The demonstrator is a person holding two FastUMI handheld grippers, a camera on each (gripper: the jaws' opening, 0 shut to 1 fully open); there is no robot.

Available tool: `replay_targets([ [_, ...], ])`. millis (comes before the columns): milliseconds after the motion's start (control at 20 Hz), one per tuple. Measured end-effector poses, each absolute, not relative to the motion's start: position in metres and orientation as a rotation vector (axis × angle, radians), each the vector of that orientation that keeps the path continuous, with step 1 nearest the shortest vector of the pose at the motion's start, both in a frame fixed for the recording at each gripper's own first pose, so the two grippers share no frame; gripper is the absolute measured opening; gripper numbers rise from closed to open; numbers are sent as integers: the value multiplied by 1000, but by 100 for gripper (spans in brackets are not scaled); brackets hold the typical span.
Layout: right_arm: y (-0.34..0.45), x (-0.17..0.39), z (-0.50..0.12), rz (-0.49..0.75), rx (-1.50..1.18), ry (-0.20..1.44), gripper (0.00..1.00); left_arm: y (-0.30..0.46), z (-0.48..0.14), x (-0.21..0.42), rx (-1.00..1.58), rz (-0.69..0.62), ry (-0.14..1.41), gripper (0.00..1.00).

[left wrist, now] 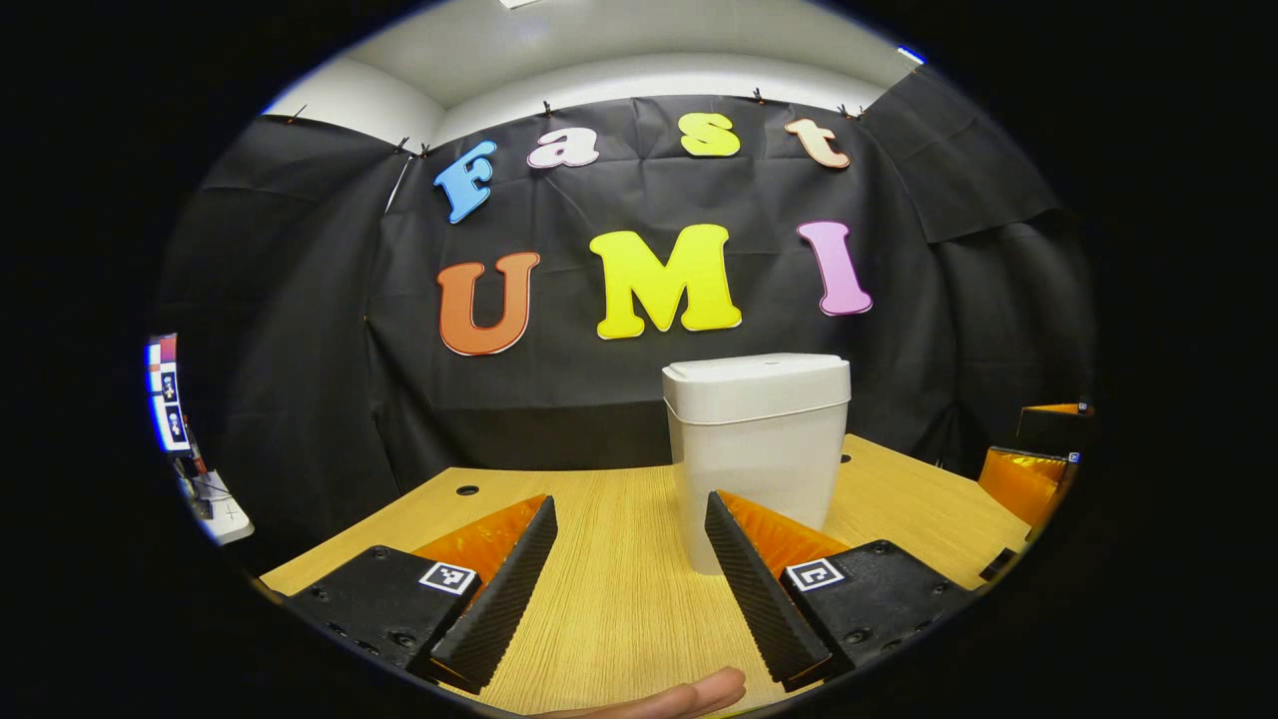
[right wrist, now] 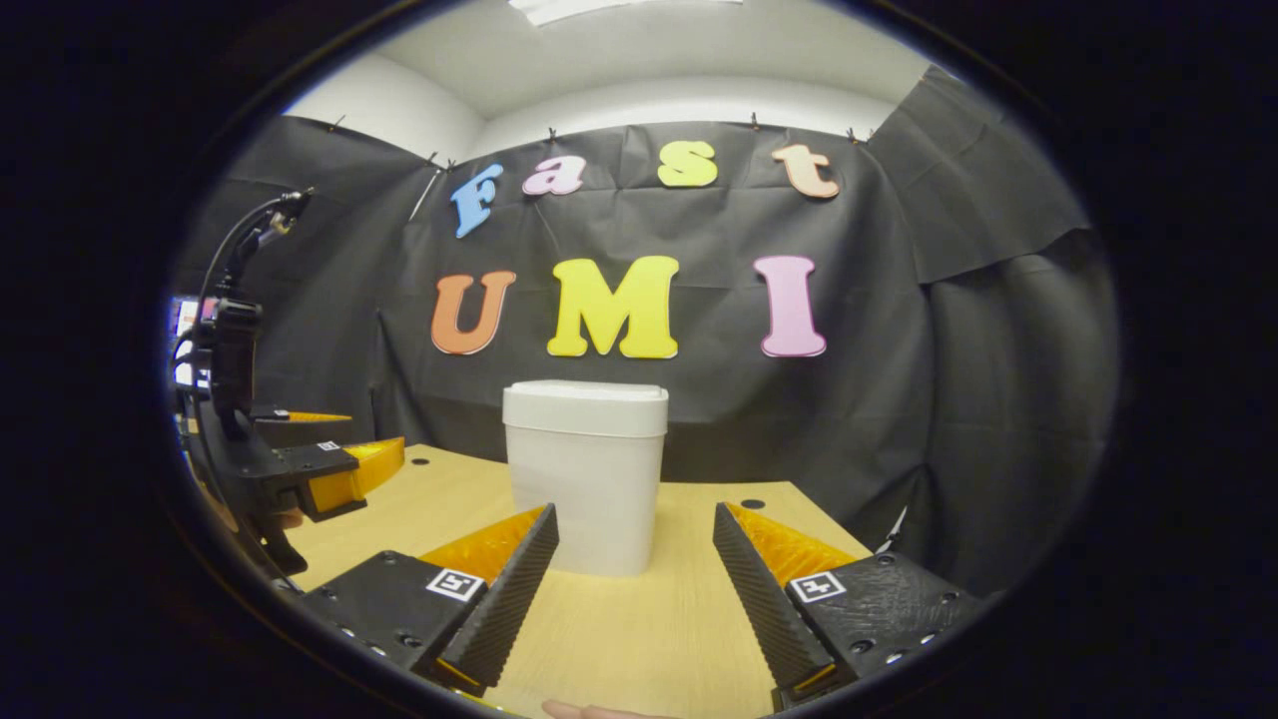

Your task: Press the lid of the desktop garbage bin to open it, pick up the crumpled paper on the desktop and throw it into the bin, then pick up the pop can on the desktop and drop it into the bin, and finally close the garbage bin lid.

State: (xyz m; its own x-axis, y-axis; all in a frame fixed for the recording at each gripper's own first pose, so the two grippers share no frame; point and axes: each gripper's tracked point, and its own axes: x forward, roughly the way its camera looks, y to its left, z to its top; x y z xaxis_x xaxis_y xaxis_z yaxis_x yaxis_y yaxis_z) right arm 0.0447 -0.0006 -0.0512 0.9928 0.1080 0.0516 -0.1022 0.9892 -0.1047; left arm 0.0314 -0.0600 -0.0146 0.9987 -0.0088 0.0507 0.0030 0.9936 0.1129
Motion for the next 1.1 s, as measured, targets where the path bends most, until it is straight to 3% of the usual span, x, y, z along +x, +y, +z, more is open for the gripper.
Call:
replay_targets([
  [300,-5,48,-51,101,-101,-52,98,-61,-13,31,103,-12,-54,96],
  [350,-7,48,-51,97,-98,-51,93,-62,-13,31,103,-11,-55,96],
  [450,-11,50,-51,90,-86,-46,97,-60,-14,31,101,-6,-50,96],
  [650,-21,52,-47,76,-64,-43,97,-60,-13,30,100,-9,-50,96],
  [700,-23,52,-47,73,-57,-45,93,-61,-14,31,101,-9,-50,96],
  [1100,-9,47,-48,106,-84,-49,95,-64,-22,36,98,4,-27,96],
])
